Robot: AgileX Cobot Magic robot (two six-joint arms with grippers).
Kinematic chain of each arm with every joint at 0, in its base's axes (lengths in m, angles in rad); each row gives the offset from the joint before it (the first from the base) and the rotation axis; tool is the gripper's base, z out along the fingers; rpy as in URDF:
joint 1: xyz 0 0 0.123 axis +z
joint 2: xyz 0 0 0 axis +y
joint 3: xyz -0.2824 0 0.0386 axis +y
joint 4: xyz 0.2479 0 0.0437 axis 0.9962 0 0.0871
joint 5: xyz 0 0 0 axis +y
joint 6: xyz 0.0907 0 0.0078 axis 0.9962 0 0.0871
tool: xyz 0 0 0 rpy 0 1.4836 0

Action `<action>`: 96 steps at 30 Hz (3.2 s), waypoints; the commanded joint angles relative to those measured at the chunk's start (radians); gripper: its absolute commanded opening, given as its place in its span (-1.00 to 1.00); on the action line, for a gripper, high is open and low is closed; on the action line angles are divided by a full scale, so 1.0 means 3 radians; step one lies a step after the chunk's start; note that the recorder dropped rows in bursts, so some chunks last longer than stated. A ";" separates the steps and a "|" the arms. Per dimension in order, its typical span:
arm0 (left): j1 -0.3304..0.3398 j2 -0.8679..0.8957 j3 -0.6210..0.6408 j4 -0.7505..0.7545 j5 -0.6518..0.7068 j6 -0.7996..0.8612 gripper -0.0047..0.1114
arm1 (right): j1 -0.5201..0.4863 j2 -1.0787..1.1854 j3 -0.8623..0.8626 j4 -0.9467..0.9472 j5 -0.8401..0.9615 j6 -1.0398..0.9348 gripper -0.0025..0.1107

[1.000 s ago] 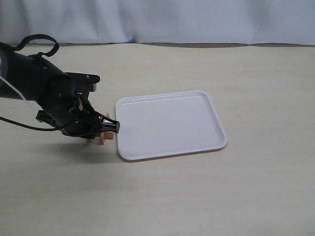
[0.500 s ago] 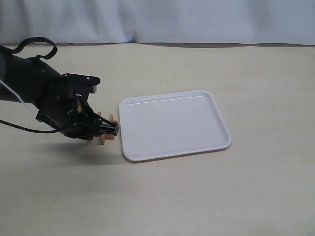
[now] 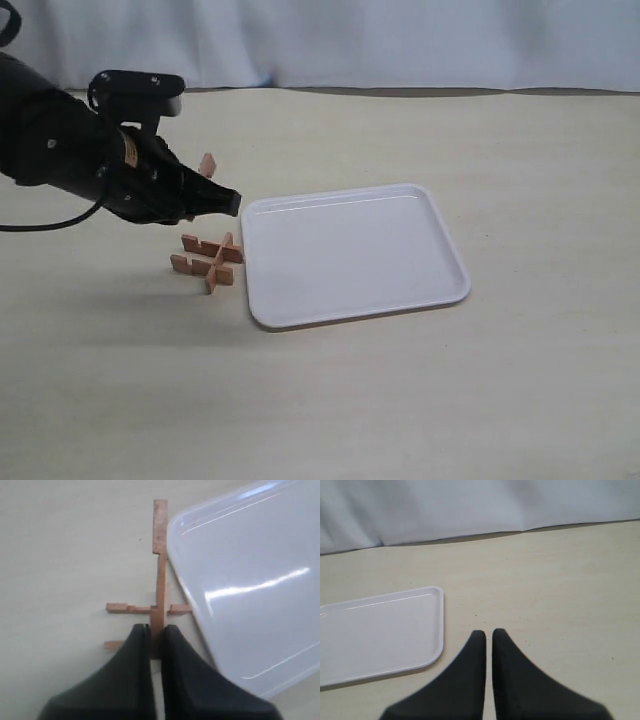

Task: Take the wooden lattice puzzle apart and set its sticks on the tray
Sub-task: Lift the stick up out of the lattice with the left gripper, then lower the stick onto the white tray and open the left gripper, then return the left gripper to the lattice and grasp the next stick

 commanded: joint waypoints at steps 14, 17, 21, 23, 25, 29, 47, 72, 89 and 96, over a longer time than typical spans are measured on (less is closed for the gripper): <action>-0.0806 0.1363 -0.1318 -0.0536 0.0283 0.0716 -0.92 | 0.0003 -0.0018 0.0006 -0.0016 0.0000 -0.0019 -0.88; -0.0806 0.1436 -0.1427 -0.0536 0.0285 0.0716 -0.73 | 0.0003 -0.0018 0.0006 -0.0016 0.0000 -0.0019 -0.88; -0.0806 0.1397 -0.1452 -0.0483 0.0359 0.0716 -0.01 | 0.0003 -0.0018 0.0006 -0.0016 0.0000 -0.0019 -0.88; -0.0806 0.1268 -0.1541 -0.0391 0.0619 0.0730 0.08 | 0.0003 -0.0018 0.0006 -0.0016 0.0000 -0.0019 -0.88; -0.0806 0.1086 -0.1644 -0.0162 0.1055 0.0736 0.08 | 0.0003 -0.0018 0.0006 -0.0016 0.0000 -0.0019 -0.88; -0.0675 0.0750 -0.1640 0.0224 0.1803 0.0668 0.08 | 0.0003 -0.0018 0.0006 -0.0016 0.0000 -0.0019 -0.88; -0.0258 0.0330 0.0324 0.0120 -0.0379 -0.0106 0.02 | 0.0003 -0.0018 0.0006 -0.0016 0.0000 -0.0019 -0.88; -0.0137 0.0743 0.0347 0.0238 -0.0702 -0.0190 -0.25 | 0.0003 -0.0018 0.0006 -0.0016 0.0000 -0.0019 -0.88; -0.0089 0.0743 0.0347 0.0246 -0.0744 -0.0190 -0.62 | 0.0003 -0.0018 0.0006 -0.0016 0.0000 -0.0019 -0.88; -0.0089 0.0743 0.0347 0.0246 -0.0744 -0.0167 -0.82 | 0.0003 -0.0018 0.0006 -0.0016 0.0000 -0.0019 -0.88</action>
